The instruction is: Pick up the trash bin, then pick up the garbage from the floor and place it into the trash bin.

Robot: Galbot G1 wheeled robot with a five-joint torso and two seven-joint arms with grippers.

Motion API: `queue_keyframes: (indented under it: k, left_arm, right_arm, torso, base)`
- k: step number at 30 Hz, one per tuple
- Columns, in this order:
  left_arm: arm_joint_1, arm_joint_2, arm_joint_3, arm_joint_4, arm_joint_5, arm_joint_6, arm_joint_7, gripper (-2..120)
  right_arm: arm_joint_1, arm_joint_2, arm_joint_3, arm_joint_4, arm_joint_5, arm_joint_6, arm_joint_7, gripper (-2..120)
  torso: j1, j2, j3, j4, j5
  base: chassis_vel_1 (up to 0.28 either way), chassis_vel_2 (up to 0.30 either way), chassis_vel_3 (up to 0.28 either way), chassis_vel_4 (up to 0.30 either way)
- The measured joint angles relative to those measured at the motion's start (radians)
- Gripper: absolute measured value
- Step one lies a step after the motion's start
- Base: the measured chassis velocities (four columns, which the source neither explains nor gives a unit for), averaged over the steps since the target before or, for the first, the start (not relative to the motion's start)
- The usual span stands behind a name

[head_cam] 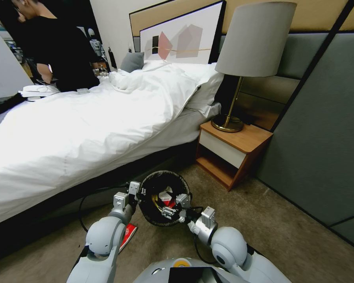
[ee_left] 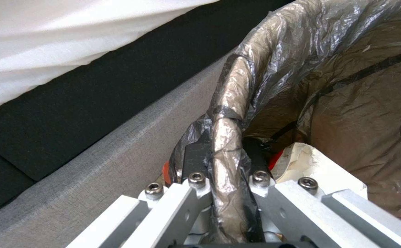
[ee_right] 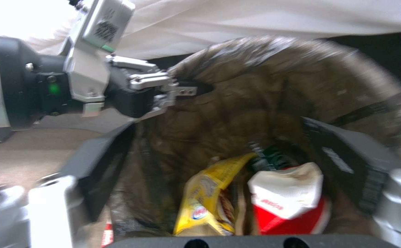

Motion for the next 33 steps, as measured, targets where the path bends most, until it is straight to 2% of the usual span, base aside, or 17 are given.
queue_keyframes:
  k: [6, 15, 22, 23, 26, 29, 30, 33]
  left_arm:
    - [-0.001, -0.003, 0.005, 0.0, 0.003, -0.001, 0.001, 1]
    - [-0.001, -0.003, 0.0, 0.0, 0.003, -0.002, 0.001, 1]
    - [0.001, -0.003, -0.01, -0.001, -0.002, -0.004, 0.002, 1]
    - [0.004, -0.003, -0.017, -0.003, -0.003, -0.006, 0.003, 1]
    - [0.008, -0.003, -0.023, -0.006, -0.004, -0.009, 0.003, 1]
    - [0.022, -0.005, -0.044, -0.02, -0.005, -0.012, 0.004, 1]
    - [0.022, -0.005, -0.044, -0.02, -0.005, -0.012, 0.004, 1]
    - [0.026, -0.009, -0.049, -0.029, -0.009, -0.012, 0.004, 1]
  right_arm:
    - [-0.02, -0.009, 0.031, 0.024, -0.003, 0.002, -0.001, 100]
    - [-0.08, -0.006, 0.165, 0.124, -0.001, 0.011, -0.003, 100]
    - [-0.141, 0.054, 0.249, 0.192, -0.012, 0.059, 0.081, 100]
    - [-0.171, 0.086, 0.276, 0.195, -0.051, 0.091, 0.111, 100]
    - [-0.194, 0.112, 0.299, 0.192, -0.088, 0.125, 0.126, 100]
    - [-0.234, 0.164, 0.356, 0.141, -0.168, 0.22, 0.188, 100]
    - [-0.234, 0.164, 0.356, 0.141, -0.168, 0.22, 0.188, 100]
    - [-0.288, 0.234, 0.447, 0.071, -0.276, 0.334, 0.218, 100]
  torso:
    - [0.0, 0.0, 0.0, 0.0, 0.0]
    - [0.0, 0.0, 0.0, 0.0, 0.0]
    - [0.0, 0.0, 0.0, 0.0, 0.0]
    - [0.0, 0.0, 0.0, -0.0001, -0.0001]
    - [0.0, 0.0, 0.0, -0.0003, 0.0]
    - [0.0, 0.0, 0.0, 0.0004, -0.0002]
    - [0.0, 0.0, 0.0, 0.0004, -0.0002]
    - [0.0, 0.0, 0.0, -0.0001, 0.0]
  base:
    - [0.0, 0.0, 0.0, 0.0]
    - [0.0, 0.0, 0.0, 0.0]
    - [0.0, 0.0, 0.0, 0.0]
    - [0.0, 0.0, 0.0, 0.0]
    - [0.0, 0.0, 0.0, 0.0]
    - [0.0, 0.0, 0.0, 0.0]
    - [0.0, 0.0, 0.0, 0.0]
    - [0.0, 0.0, 0.0, 0.0]
